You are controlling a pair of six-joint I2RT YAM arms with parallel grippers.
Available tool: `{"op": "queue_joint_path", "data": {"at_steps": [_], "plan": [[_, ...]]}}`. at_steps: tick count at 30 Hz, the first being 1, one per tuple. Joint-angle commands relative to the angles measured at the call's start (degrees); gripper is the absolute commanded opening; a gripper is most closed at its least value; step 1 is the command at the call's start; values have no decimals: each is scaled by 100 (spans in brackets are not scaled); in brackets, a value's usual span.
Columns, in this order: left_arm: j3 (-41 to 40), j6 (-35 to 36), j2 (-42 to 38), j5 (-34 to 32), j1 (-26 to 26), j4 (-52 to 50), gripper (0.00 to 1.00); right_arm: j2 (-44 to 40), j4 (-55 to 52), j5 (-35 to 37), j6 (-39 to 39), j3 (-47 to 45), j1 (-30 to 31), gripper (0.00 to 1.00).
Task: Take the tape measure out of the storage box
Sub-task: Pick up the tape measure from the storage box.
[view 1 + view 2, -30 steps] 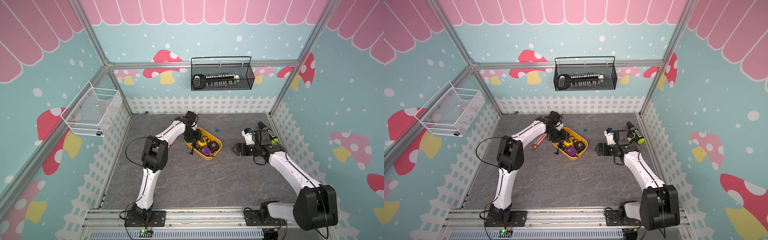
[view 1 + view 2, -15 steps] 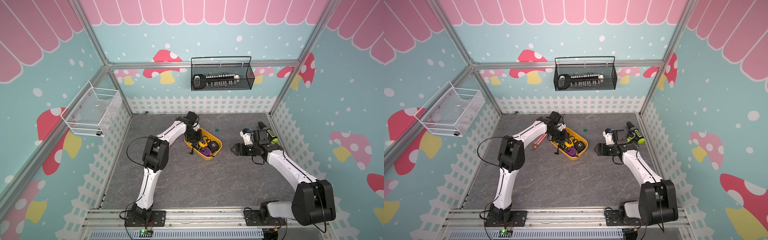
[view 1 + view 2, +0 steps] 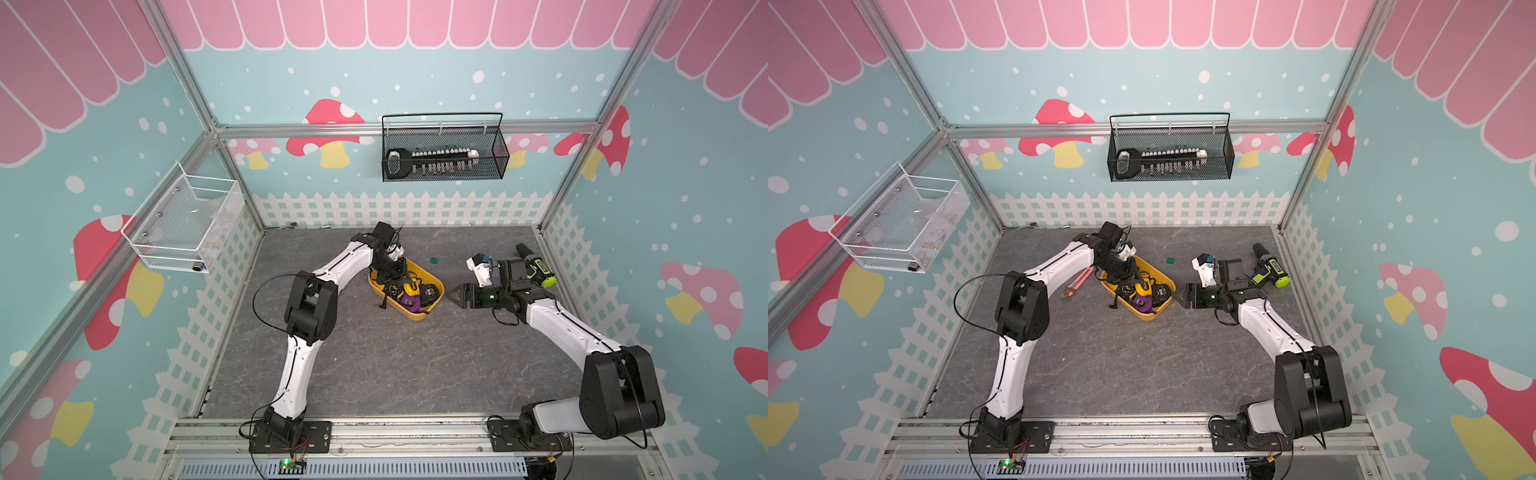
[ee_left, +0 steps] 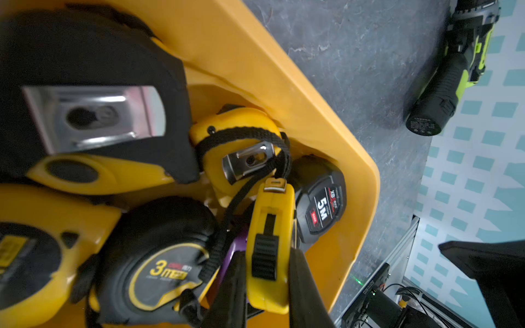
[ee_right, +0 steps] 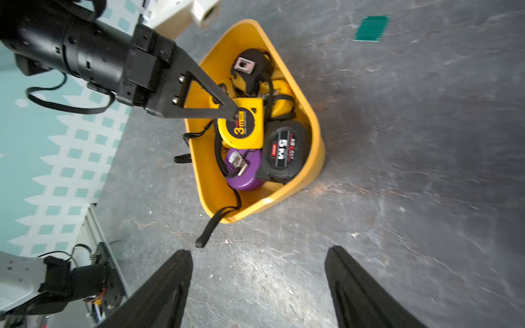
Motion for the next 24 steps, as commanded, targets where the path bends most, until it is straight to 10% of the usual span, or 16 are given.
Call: {"op": "queue_joint_path", "data": {"at_steps": [1, 8, 24], "plan": [[-111, 54, -569, 438, -32, 64, 0, 192, 688, -591, -95, 102, 263, 86], [-307, 77, -1002, 854, -38, 126, 0, 502, 227, 627, -983, 639, 894, 88], [-504, -38, -1333, 1087, -170, 155, 0, 1099, 596, 1038, -984, 1171, 1452, 81]]}}
